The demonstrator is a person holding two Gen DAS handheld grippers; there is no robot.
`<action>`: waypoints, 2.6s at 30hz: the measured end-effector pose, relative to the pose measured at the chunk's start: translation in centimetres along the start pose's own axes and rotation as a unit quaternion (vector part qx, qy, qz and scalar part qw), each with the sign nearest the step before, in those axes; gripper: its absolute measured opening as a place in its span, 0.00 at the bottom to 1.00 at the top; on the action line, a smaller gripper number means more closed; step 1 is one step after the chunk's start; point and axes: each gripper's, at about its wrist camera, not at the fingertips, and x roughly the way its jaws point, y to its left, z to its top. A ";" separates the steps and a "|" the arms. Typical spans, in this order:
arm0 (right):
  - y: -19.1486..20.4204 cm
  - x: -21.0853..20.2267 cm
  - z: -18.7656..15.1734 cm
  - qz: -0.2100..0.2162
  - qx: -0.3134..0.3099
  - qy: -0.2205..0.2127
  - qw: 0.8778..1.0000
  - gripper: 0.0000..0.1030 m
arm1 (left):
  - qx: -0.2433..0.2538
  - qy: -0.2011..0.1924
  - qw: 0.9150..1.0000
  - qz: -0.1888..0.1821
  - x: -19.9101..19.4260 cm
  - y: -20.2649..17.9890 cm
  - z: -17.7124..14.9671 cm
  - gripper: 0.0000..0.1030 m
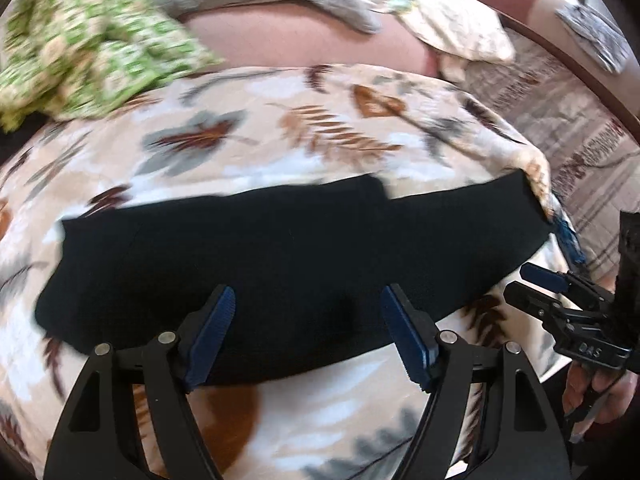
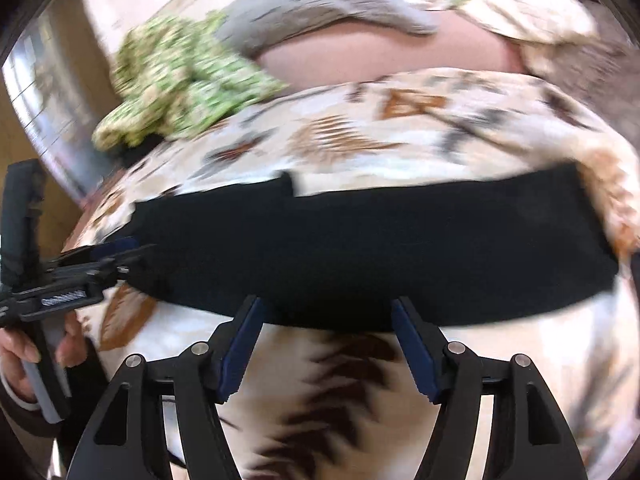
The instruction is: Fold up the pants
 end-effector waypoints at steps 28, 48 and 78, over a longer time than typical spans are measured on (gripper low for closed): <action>-15.4 -0.3 -0.2 0.011 0.192 -0.085 0.978 0.75 | 0.239 0.130 0.923 -0.272 18.9 -25.0 12.2 0.80; -12.3 -3.7 2.6 -0.006 0.152 -0.149 0.977 0.10 | 0.207 0.076 0.919 -0.328 13.3 -22.7 14.1 0.10; 3.0 -4.4 5.0 0.059 -0.003 -0.129 0.990 0.08 | 0.113 -0.004 0.952 -0.283 3.5 -6.9 12.4 0.09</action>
